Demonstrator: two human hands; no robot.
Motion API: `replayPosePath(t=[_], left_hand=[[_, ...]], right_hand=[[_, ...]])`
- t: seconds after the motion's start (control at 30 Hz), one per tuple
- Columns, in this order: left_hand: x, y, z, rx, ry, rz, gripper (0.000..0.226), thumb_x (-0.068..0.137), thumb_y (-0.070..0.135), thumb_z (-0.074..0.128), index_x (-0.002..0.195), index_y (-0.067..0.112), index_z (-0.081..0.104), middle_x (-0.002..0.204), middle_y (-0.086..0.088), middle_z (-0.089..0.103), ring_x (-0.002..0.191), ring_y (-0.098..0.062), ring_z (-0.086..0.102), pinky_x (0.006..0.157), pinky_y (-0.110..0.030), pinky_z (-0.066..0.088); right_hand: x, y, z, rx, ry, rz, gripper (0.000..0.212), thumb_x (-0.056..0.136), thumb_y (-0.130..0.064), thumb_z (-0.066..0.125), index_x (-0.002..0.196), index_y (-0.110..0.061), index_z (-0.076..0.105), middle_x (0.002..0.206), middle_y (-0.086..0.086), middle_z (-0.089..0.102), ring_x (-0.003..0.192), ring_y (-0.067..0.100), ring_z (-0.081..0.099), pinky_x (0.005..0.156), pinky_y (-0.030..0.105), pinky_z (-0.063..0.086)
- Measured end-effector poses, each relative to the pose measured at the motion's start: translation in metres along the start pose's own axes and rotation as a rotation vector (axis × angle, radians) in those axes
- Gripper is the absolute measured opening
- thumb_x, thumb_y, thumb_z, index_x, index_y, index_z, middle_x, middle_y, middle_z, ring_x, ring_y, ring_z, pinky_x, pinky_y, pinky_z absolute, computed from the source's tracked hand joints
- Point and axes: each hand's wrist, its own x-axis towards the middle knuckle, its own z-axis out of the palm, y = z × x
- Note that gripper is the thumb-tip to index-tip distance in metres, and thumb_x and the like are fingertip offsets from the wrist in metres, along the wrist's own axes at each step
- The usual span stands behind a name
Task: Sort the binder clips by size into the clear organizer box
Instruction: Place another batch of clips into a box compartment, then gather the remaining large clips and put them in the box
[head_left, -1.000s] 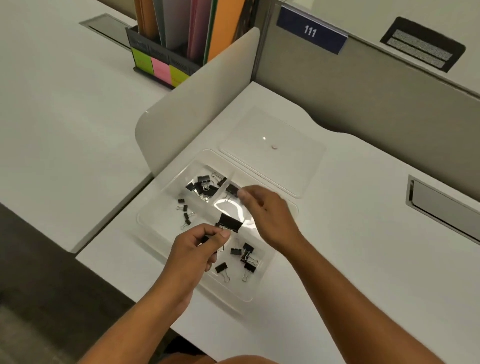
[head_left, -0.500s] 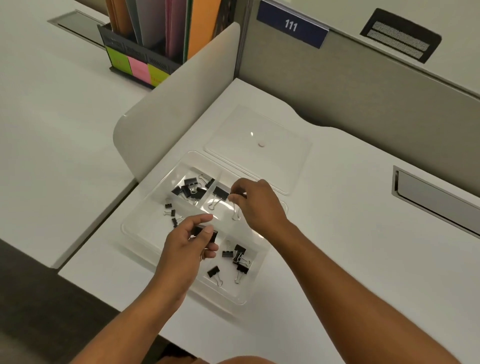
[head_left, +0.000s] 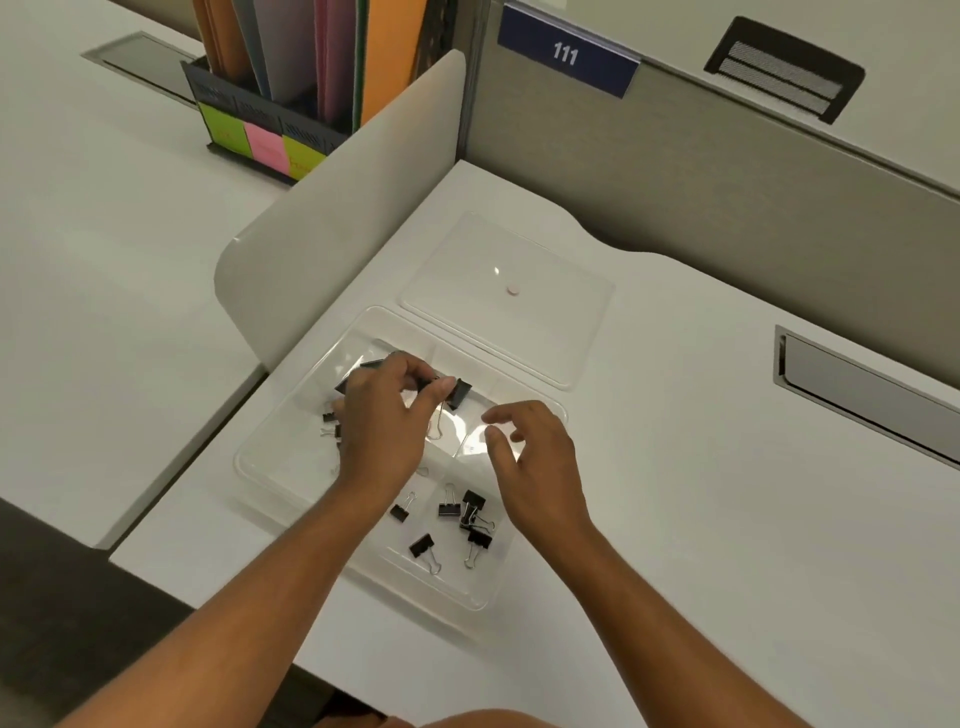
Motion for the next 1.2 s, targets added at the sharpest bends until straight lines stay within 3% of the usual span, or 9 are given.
replayPosePath(t=[0.1, 0.2, 0.3, 0.4, 0.5, 0.73, 1.03, 1.2], left_hand=[[0.011, -0.006, 0.013, 0.216, -0.074, 0.040, 0.025, 0.095, 0.053, 0.065, 0.111, 0.035, 0.071, 0.111, 0.016, 0.063, 0.123, -0.020, 0.042, 0.096, -0.042, 0.032], [0.011, -0.010, 0.015, 0.316, -0.052, 0.068, 0.035, 0.100, 0.046, 0.060, 0.132, 0.032, 0.065, 0.135, 0.006, 0.051, 0.126, -0.026, 0.042, 0.100, -0.050, 0.038], [-0.003, -0.001, 0.013, 0.231, 0.015, 0.111, 0.030, 0.102, 0.037, 0.059, 0.131, 0.031, 0.064, 0.130, 0.004, 0.050, 0.122, -0.022, 0.045, 0.101, -0.053, 0.043], [-0.031, 0.018, 0.022, 0.162, -0.007, 0.221, 0.026, 0.101, 0.030, 0.062, 0.126, 0.029, 0.066, 0.125, 0.005, 0.052, 0.121, -0.018, 0.045, 0.102, -0.046, 0.040], [-0.062, 0.036, 0.046, 0.181, -0.111, 0.367, 0.028, 0.100, 0.027, 0.062, 0.128, 0.028, 0.066, 0.131, 0.005, 0.052, 0.128, -0.018, 0.044, 0.104, -0.037, 0.034], [-0.118, 0.074, 0.120, 0.200, -0.374, 0.616, 0.038, 0.102, 0.032, 0.059, 0.140, 0.027, 0.060, 0.154, 0.001, 0.046, 0.147, -0.019, 0.036, 0.118, -0.037, 0.032], [-0.206, 0.152, 0.237, 0.212, -0.547, 0.776, 0.047, 0.100, 0.041, 0.053, 0.146, 0.033, 0.053, 0.159, 0.005, 0.044, 0.154, -0.018, 0.030, 0.119, -0.041, 0.035], [-0.279, 0.194, 0.323, 0.236, -0.697, 0.906, 0.048, 0.101, 0.040, 0.059, 0.147, 0.035, 0.051, 0.160, 0.006, 0.041, 0.153, -0.016, 0.030, 0.118, -0.031, 0.027]], right_hand=[[-0.010, 0.000, -0.008, 0.043, 0.017, 0.028, 0.019, 0.101, -0.018, 0.060, 0.109, -0.033, 0.068, 0.113, -0.021, 0.062, 0.103, 0.003, 0.056, 0.083, 0.013, 0.041], [-0.018, 0.003, -0.018, 0.074, 0.053, 0.040, 0.020, 0.100, -0.017, 0.060, 0.108, -0.034, 0.068, 0.112, -0.021, 0.063, 0.102, 0.003, 0.056, 0.084, 0.019, 0.044], [-0.026, 0.009, -0.030, 0.087, 0.110, 0.053, 0.021, 0.099, -0.016, 0.061, 0.108, -0.034, 0.068, 0.112, -0.022, 0.063, 0.101, 0.003, 0.057, 0.084, 0.022, 0.045], [-0.033, 0.018, -0.044, 0.055, 0.153, 0.071, 0.022, 0.099, -0.016, 0.062, 0.110, -0.034, 0.067, 0.113, -0.024, 0.061, 0.103, 0.003, 0.055, 0.087, 0.023, 0.045], [-0.043, 0.029, -0.061, -0.035, 0.204, 0.050, 0.024, 0.098, -0.018, 0.062, 0.117, -0.033, 0.066, 0.121, -0.020, 0.059, 0.114, 0.005, 0.053, 0.098, 0.028, 0.045], [-0.083, 0.072, -0.128, -0.271, 0.328, 0.136, 0.039, 0.098, -0.024, 0.062, 0.136, -0.033, 0.058, 0.147, -0.010, 0.051, 0.140, 0.010, 0.039, 0.114, 0.029, 0.030], [-0.173, 0.181, -0.240, -0.247, 0.516, 0.333, 0.042, 0.098, -0.027, 0.065, 0.137, -0.038, 0.054, 0.149, -0.015, 0.048, 0.142, 0.006, 0.036, 0.114, 0.039, 0.043], [-0.233, 0.249, -0.311, -0.194, 0.651, 0.447, 0.039, 0.097, -0.023, 0.067, 0.133, -0.036, 0.058, 0.143, -0.014, 0.052, 0.137, 0.009, 0.041, 0.109, 0.039, 0.047]])
